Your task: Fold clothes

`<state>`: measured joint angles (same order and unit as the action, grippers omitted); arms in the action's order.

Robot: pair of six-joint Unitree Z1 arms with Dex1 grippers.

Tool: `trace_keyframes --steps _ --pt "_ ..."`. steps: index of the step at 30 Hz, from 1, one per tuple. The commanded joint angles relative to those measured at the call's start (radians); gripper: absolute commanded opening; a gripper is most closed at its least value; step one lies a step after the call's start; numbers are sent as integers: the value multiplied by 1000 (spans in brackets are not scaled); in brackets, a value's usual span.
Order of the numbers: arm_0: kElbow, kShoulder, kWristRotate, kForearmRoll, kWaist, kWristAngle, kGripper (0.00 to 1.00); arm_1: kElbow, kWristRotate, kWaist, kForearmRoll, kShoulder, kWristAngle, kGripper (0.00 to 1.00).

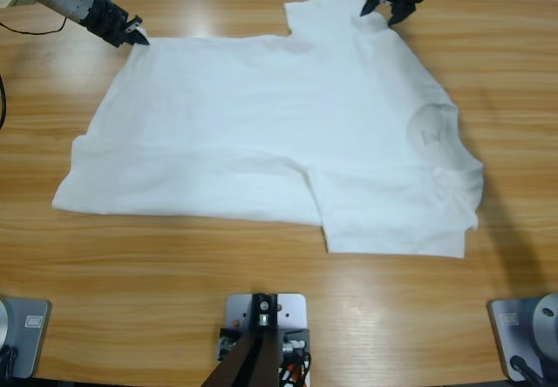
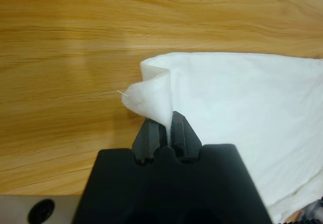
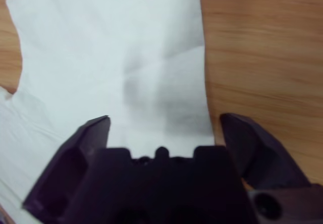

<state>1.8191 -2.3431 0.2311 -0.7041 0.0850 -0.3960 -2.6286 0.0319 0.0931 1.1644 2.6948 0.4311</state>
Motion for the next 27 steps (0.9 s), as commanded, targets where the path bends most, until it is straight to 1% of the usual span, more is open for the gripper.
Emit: trace_keyframes --steps 1,7,8,10,11,12,13,14,15,16,20,21,27 --pt "3 -73 -10 -14 -7 -15 0 7 -32 25 12 65 -3 858" --pt "3 -73 -10 -14 -7 -15 0 9 -35 34 12 63 -2 850" --pt "3 -73 -10 -14 -7 -15 0 9 -35 34 12 63 -2 820" --pt "3 -73 -10 -14 -7 -15 0 8 -36 35 14 63 -2 814" --pt "3 -73 -10 -14 -7 -15 0 8 -36 36 14 63 -2 850" --pt "3 -73 -10 -14 -7 -15 0 7 -36 36 14 63 -2 949" --pt "3 -73 -10 -14 -7 -15 0 7 -36 36 15 63 -2 995" --pt "3 -73 -10 -14 -7 -15 0 7 -35 36 15 63 -2 995" --pt "3 -73 -10 -14 -7 -15 0 6 -34 36 15 65 -2 892" --pt "4 -73 -10 -14 -7 -15 0 5 -32 36 15 65 -2 680" --pt "4 -73 -10 -14 -7 -15 0 3 -20 36 17 70 -2 89" --pt "3 -73 -10 -14 -7 -15 0 1 -19 36 18 71 -2 0" --pt "4 -73 -10 -14 -7 -15 0 1 -13 32 21 74 -2 0"
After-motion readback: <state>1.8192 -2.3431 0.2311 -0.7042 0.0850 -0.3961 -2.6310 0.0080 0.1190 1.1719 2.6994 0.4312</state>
